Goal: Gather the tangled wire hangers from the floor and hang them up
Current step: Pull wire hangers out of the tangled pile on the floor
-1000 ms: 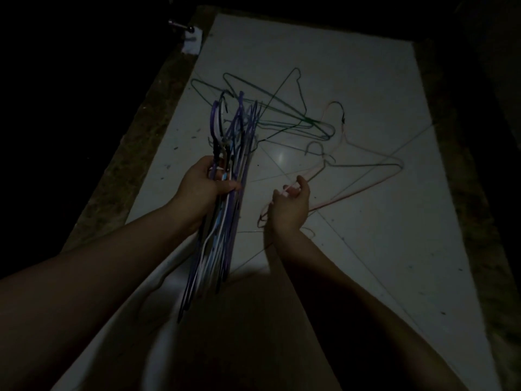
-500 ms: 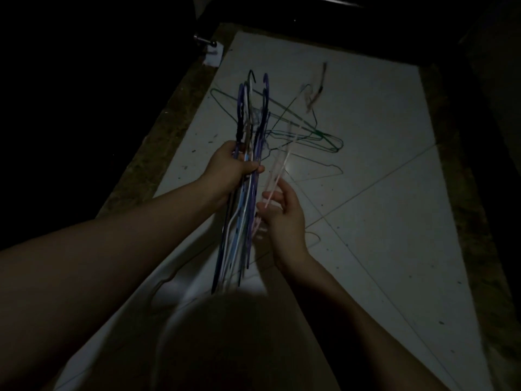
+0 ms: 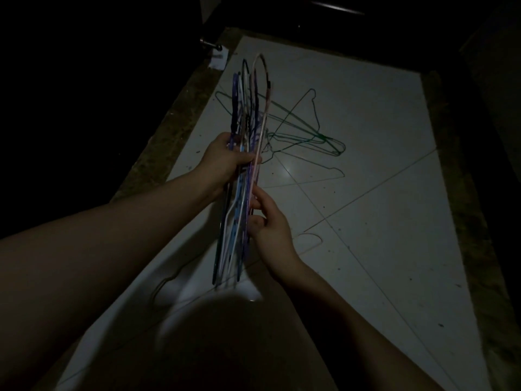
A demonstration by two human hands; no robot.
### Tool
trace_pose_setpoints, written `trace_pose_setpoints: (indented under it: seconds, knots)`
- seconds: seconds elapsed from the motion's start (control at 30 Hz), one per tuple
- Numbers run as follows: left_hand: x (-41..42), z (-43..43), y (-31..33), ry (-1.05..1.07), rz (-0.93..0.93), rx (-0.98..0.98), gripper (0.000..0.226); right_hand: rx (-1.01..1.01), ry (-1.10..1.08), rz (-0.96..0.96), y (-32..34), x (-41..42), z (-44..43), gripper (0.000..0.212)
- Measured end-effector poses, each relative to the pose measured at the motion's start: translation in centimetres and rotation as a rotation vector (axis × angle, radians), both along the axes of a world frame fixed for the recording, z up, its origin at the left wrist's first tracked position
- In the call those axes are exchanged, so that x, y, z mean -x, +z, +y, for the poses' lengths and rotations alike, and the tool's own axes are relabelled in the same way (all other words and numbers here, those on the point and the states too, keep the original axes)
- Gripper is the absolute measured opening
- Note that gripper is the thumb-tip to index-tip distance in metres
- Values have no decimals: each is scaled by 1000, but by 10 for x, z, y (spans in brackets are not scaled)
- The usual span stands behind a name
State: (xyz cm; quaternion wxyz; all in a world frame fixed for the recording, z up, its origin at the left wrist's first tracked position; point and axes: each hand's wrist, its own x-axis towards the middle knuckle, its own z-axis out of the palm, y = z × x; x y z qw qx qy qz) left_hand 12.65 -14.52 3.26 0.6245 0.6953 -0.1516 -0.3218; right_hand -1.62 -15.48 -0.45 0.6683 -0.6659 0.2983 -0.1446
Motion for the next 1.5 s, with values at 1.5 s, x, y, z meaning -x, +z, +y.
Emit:
trace_pose_setpoints:
  seconds: [1.5]
  knots:
    - [-36,71,-27,23,-28,-68,33,854,53,840,-132,22,-62,25]
